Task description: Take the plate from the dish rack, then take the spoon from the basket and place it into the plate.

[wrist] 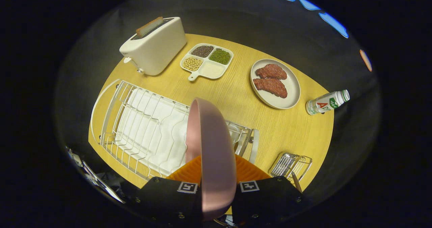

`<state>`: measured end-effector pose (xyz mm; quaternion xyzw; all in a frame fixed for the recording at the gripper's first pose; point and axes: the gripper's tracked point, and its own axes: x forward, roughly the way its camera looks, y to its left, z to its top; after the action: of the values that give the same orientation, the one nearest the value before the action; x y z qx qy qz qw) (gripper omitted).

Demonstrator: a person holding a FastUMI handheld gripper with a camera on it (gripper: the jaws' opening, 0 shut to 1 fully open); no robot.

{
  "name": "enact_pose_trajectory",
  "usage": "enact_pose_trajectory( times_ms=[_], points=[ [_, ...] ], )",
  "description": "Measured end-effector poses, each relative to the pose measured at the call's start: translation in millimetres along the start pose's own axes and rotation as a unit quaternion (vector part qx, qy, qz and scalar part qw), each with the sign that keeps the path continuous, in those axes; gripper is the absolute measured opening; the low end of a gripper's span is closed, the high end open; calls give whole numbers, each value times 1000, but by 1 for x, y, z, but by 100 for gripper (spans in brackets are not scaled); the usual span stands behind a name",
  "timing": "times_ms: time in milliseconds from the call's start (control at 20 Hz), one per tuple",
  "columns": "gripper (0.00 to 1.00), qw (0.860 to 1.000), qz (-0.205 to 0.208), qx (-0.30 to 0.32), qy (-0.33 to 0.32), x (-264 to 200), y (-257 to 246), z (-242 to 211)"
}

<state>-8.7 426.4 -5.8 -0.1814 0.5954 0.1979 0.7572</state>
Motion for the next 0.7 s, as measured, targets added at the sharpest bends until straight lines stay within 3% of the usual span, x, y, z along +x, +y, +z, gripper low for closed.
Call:
enact_pose_trajectory(
  times_ms=[450,700],
  points=[
    [31,996,-44,-72,-40,-15,-12,22],
    [31,998,-11,-38,-44,-37,-24,10]
  ],
)
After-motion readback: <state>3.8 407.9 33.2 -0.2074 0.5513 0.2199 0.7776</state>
